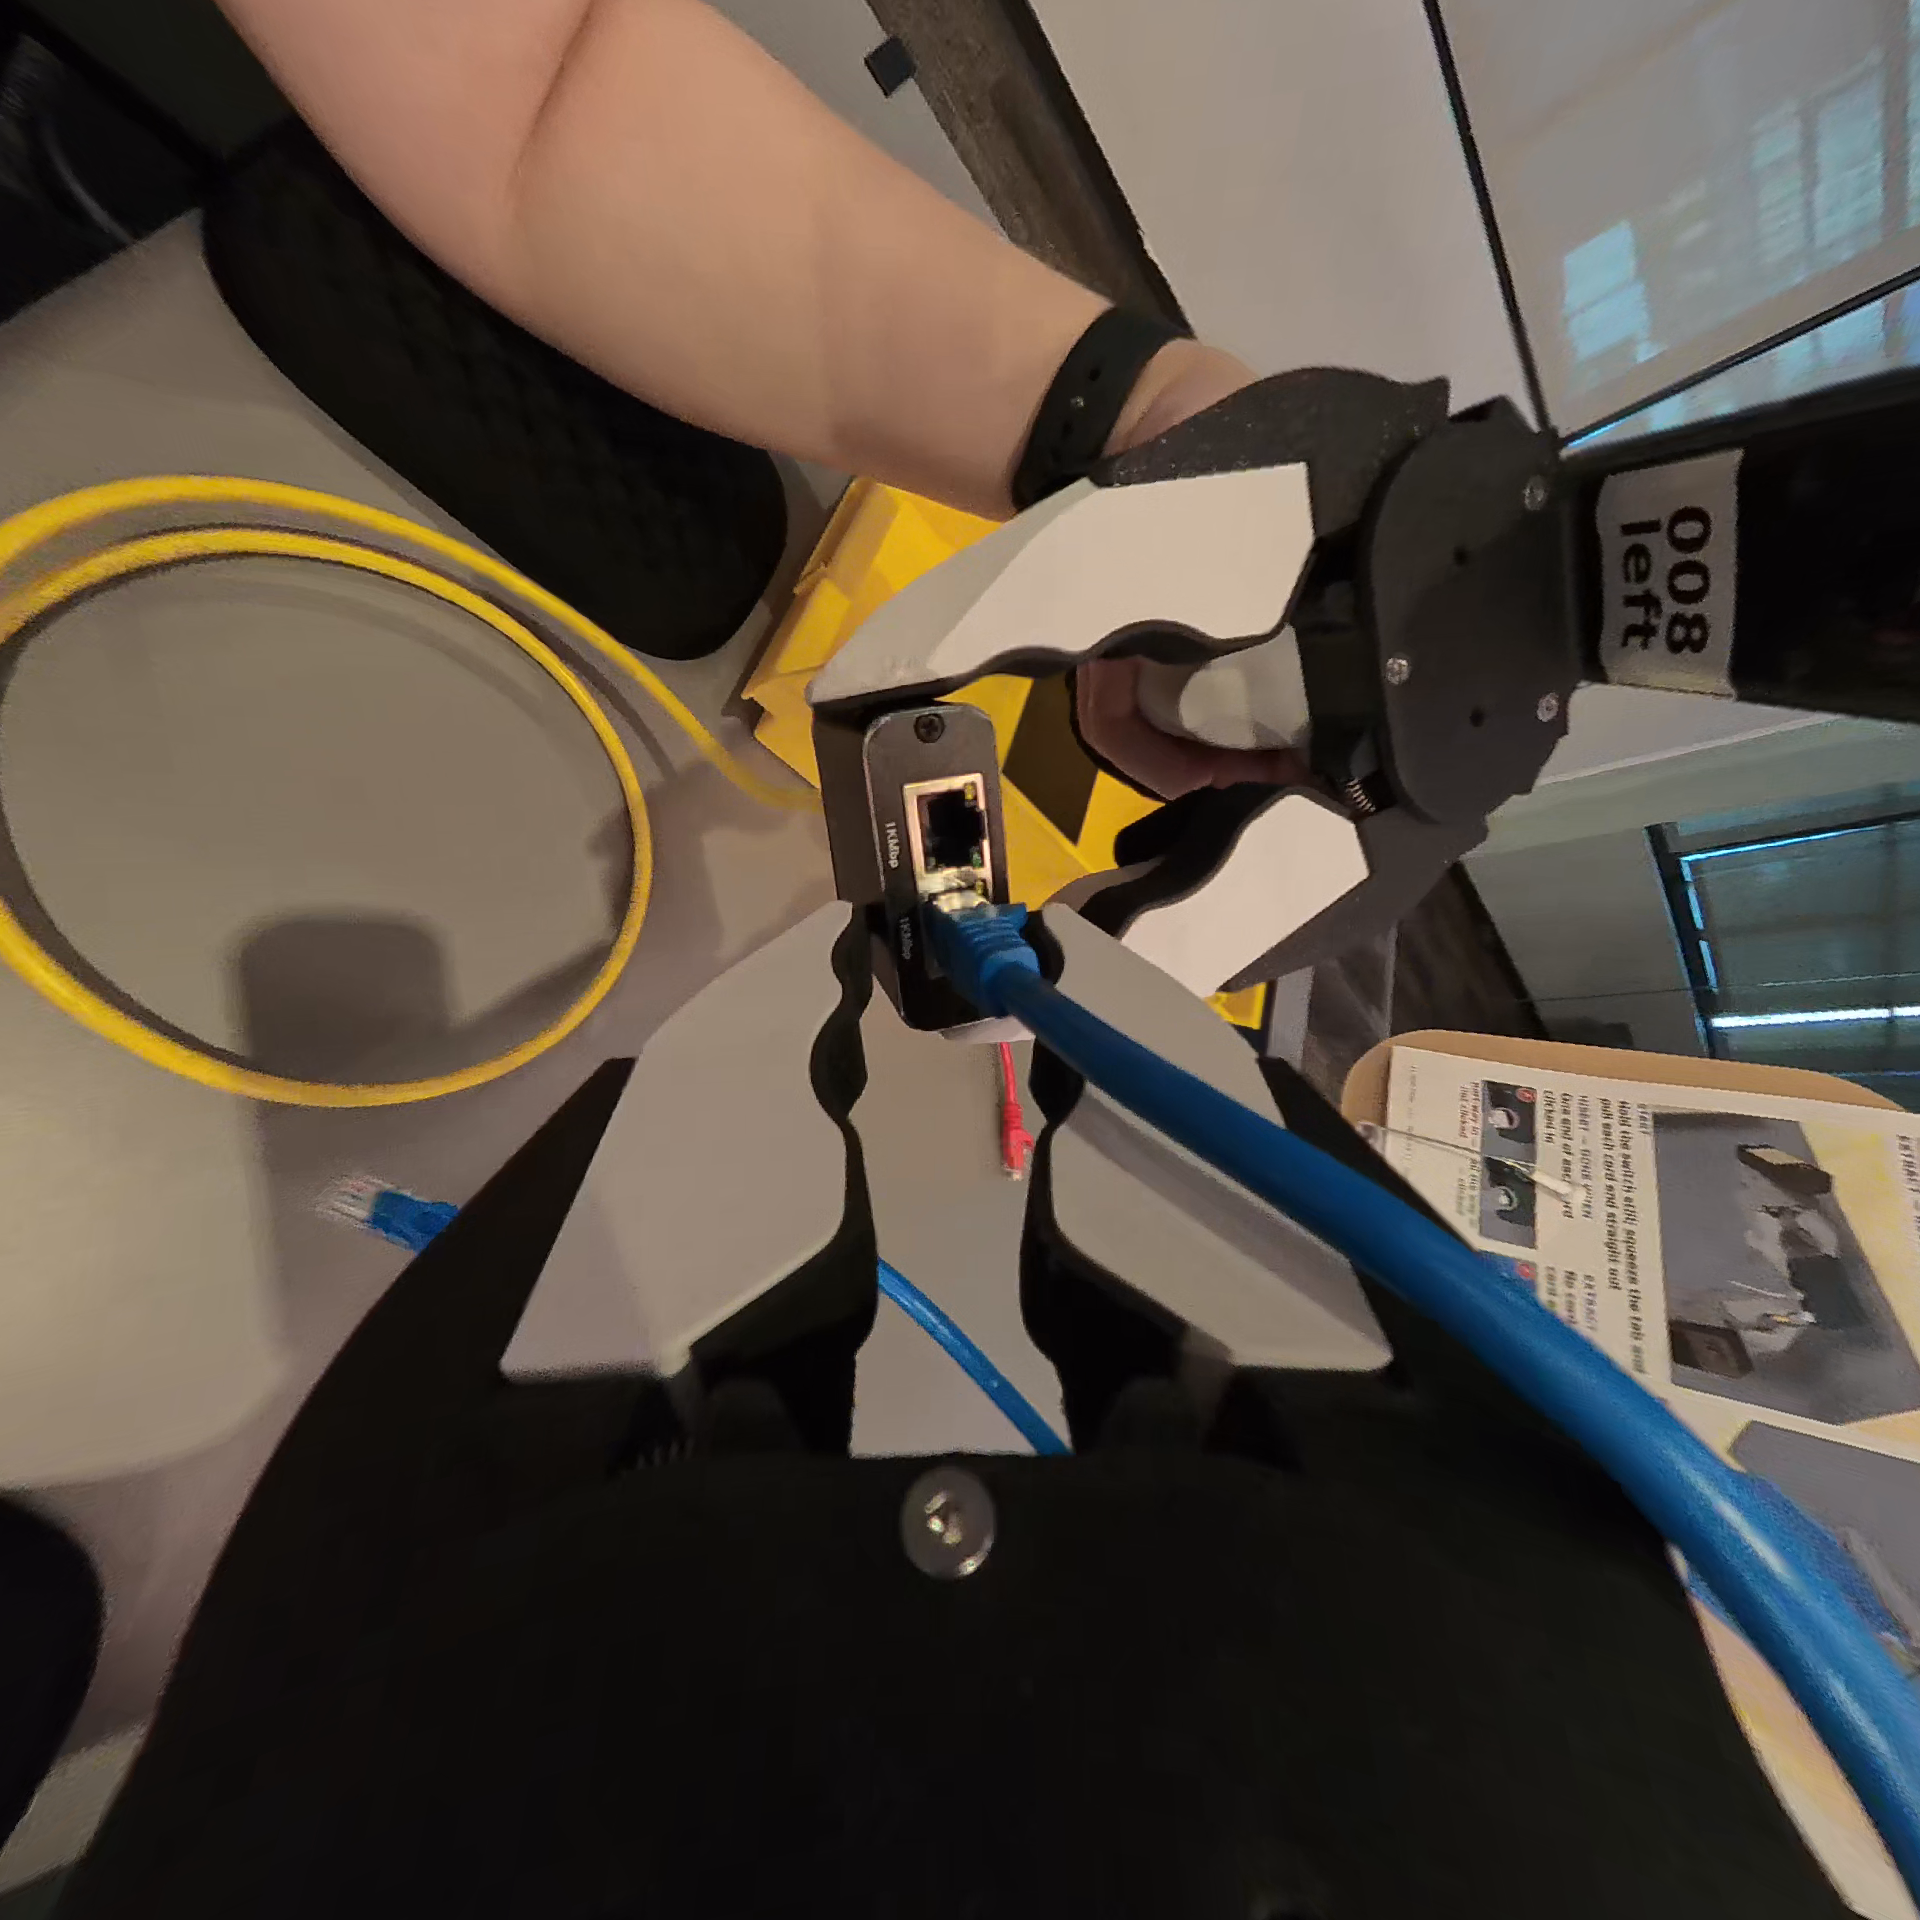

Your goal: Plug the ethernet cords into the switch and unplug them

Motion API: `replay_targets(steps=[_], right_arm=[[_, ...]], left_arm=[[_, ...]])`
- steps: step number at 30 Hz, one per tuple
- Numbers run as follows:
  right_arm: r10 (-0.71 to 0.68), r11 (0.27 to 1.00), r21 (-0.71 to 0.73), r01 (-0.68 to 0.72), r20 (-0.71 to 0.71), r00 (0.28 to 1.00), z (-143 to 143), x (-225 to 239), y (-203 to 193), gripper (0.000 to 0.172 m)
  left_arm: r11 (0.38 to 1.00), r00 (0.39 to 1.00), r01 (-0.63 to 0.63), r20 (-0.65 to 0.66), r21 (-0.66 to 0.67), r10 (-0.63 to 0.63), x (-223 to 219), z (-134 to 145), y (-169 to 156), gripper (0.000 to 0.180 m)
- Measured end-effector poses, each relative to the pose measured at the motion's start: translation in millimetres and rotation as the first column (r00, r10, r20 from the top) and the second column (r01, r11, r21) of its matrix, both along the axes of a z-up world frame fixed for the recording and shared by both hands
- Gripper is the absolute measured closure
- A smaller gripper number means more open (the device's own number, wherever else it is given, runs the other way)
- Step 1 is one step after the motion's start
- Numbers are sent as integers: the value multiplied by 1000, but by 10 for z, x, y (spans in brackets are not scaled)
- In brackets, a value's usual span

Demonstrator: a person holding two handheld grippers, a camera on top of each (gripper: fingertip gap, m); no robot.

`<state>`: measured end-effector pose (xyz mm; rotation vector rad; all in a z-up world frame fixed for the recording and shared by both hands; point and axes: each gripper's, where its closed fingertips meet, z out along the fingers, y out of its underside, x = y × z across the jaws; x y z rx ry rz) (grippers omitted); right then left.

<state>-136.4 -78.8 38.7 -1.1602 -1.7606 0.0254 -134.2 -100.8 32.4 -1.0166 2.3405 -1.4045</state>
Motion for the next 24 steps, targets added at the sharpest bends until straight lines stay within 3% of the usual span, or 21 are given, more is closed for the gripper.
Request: replay_targets(steps=[7, 11, 15, 20, 22, 24], right_arm=[[48, 997, -60, -51, -55, 997, -14, -91, -57, 138], [30, 991, -131, -25, 41, 999, -201, -67, -32, 142], [11, 995, -104, -9, 23, 1000, -140, -59, 18, 144], [-119, 993, 14, 119, 13, 993, 13, 132, 213, 145], [-172, 983, 55, 173, -19, 985, 104, 240, 298, 145], [-236, 967, 94, 238, -34, 971, 169, 370, 386, 145]], left_arm=[[997, 999, 44, -9, -62, -45, -16, 43, -67, 123], [999, 997, 42, -59, -18, -43, 16, -103, -66, 122], [999, 999, 31, -31, -32, -32, 16, -64, -24, 123], [984, 974, -175, 152, 44, 167, 120, 162, 265, 114], [932, 929, -325, 240, 159, 283, 170, 194, 465, 108], [864, 870, -434, 366, 255, 329, 223, 262, 578, 114]])
